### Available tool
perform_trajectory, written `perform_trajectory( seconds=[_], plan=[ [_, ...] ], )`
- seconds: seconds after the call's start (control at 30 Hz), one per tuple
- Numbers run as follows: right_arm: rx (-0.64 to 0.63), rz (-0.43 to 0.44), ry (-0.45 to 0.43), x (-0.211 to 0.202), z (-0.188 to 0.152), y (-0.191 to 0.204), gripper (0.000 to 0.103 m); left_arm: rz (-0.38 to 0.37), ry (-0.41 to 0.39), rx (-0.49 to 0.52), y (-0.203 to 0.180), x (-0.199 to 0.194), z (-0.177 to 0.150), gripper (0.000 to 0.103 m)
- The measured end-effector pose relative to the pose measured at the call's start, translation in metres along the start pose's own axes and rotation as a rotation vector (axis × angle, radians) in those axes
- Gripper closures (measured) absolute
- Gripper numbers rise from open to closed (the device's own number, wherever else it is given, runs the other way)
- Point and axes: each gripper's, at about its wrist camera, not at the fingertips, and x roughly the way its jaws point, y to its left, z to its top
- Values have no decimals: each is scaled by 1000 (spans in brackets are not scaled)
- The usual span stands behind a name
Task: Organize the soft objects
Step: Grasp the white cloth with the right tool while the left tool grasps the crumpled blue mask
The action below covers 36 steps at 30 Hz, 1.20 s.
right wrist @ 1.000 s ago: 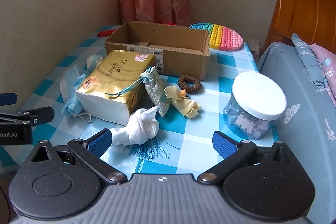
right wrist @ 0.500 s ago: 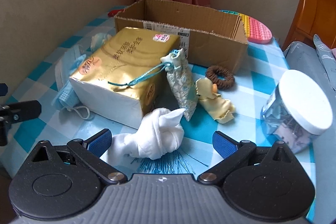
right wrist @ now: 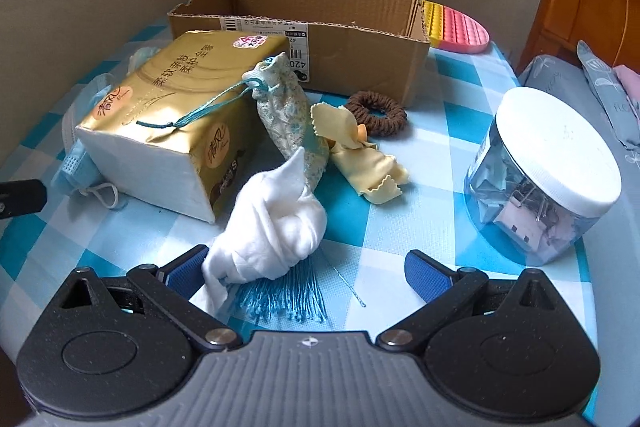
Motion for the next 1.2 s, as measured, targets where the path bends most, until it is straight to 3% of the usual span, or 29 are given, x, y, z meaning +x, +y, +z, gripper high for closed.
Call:
perform_trajectory(
  seconds=[0.3,0.43,0.53,0.7,0.9,1.07,1.2],
  plan=[
    [-9,7,-18,0,-2,-1,0,-33,-16,17,-1,9,3,1],
    [-9,7,-22,-1,-3,-1,0,-46,-32,29,-2,11,7,6],
    [-9,7,-27,-1,-4,-1,0,-70,-44,48,-6,12,8,15],
    [-9,7,-31,-2,-5,-1,0,-108,-33,76,-12,18,10,47],
    [-7,7,-34,-2,-5,-1,0,-139,-11,88,-14,24,8,74],
    [-5,5,-43,-2,-6,-1,0,-156,-12,91,-13,23,7,88],
    [-5,5,-42,-2,-6,-1,0,-148,-11,91,-9,16,3,89]
  ],
)
